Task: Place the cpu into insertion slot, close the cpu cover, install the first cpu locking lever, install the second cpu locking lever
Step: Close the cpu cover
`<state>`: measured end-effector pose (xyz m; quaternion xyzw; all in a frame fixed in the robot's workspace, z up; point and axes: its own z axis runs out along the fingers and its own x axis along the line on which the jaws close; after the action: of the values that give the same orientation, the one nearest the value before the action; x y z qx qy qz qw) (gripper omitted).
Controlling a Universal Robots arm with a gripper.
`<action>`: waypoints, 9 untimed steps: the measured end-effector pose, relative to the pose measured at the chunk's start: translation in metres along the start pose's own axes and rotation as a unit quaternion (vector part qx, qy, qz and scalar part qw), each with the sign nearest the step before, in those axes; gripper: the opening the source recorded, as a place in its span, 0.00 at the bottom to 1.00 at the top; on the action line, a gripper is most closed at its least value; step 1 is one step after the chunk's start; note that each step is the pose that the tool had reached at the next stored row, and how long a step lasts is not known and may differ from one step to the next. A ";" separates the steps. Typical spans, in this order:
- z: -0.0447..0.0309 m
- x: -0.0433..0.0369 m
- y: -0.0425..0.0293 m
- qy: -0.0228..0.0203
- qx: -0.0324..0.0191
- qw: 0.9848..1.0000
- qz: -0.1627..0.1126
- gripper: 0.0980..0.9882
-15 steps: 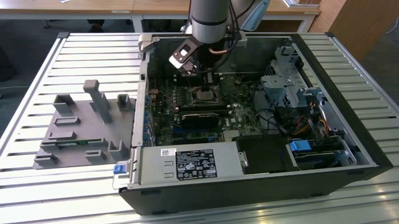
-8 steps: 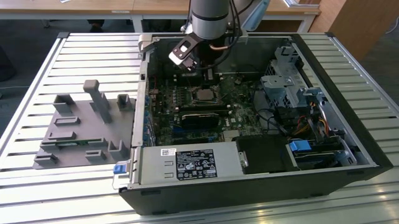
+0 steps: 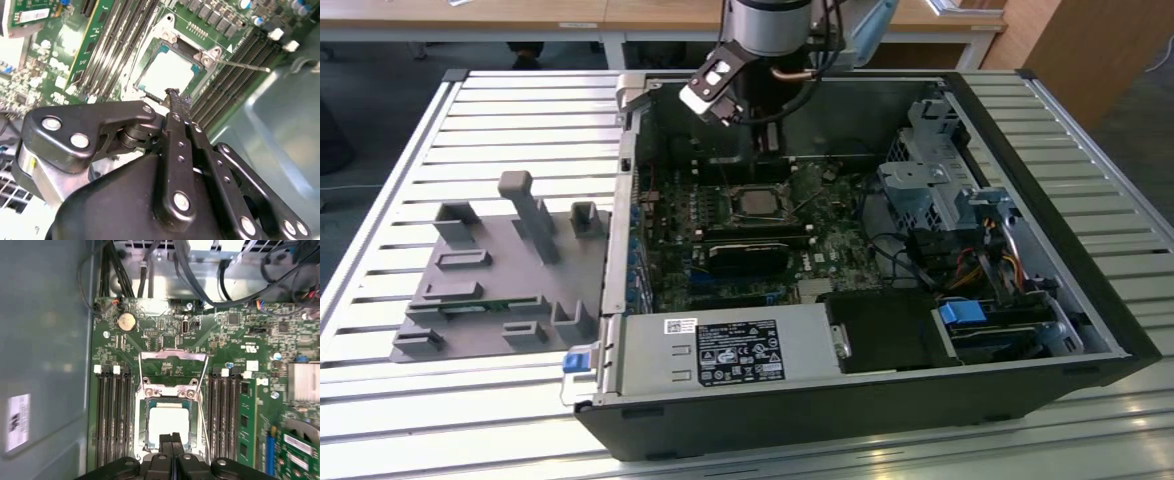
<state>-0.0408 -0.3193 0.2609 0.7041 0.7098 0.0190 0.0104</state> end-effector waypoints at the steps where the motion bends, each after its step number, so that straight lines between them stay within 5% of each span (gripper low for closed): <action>1: -0.0029 0.0000 0.0002 0.000 0.000 1.000 0.000 0.02; 9: -0.0055 -0.0104 0.0001 0.003 0.000 1.000 0.000 0.02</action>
<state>-0.0408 -0.3297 0.2662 0.7042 0.7097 0.0214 0.0080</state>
